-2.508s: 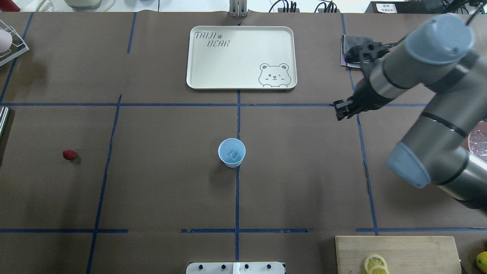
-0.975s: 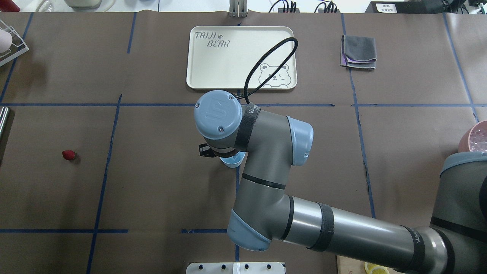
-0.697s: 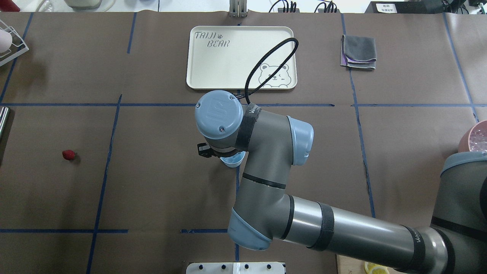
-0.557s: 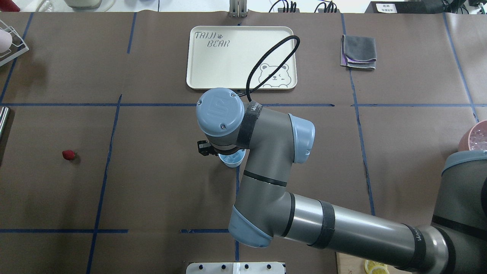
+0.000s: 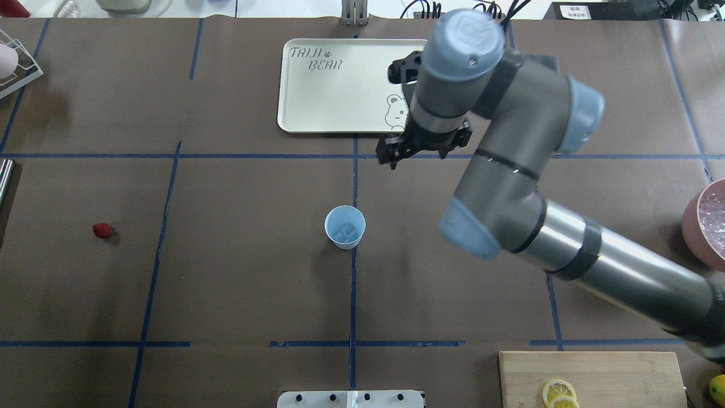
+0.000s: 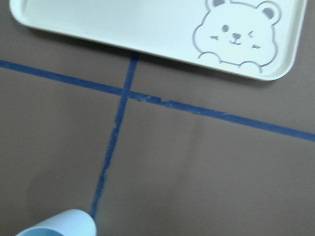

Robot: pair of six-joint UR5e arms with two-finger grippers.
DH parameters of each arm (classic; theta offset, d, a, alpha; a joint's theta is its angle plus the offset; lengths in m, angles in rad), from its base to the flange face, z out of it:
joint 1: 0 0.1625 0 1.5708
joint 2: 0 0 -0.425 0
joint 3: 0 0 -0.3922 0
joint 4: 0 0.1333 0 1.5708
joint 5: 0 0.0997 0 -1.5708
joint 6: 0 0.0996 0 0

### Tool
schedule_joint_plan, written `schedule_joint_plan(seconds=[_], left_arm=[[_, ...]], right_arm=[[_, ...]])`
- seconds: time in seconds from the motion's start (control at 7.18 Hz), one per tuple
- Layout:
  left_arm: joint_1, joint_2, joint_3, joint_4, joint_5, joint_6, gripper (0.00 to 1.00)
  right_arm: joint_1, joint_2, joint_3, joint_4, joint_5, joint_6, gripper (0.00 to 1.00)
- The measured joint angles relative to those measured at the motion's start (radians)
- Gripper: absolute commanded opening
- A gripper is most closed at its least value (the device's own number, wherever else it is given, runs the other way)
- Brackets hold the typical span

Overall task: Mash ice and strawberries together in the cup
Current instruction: 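Move the right gripper back to the pink ice bowl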

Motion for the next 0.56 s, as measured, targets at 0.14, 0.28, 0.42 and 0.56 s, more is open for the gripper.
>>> schedule_joint_plan(seconds=[0.14, 0.28, 0.42, 0.56], left_arm=[[0.000, -0.001, 0.001, 0.001, 0.000, 0.000, 1.00], [-0.001, -0.001, 0.001, 0.001, -0.001, -0.001, 1.00], [-0.001, 0.000, 0.000, 0.000, -0.001, -0.001, 1.00], [-0.001, 0.003, -0.001, -0.001, -0.002, -0.001, 1.00]], right_arm=[[0.106, -0.086, 0.040, 0.001, 0.082, -0.125, 0.98], [0.204, -0.187, 0.068, 0.004, 0.143, -0.290, 0.97], [0.290, -0.287, 0.078, 0.005, 0.188, -0.466, 0.97], [0.375, -0.383, 0.082, 0.011, 0.232, -0.635, 0.97]])
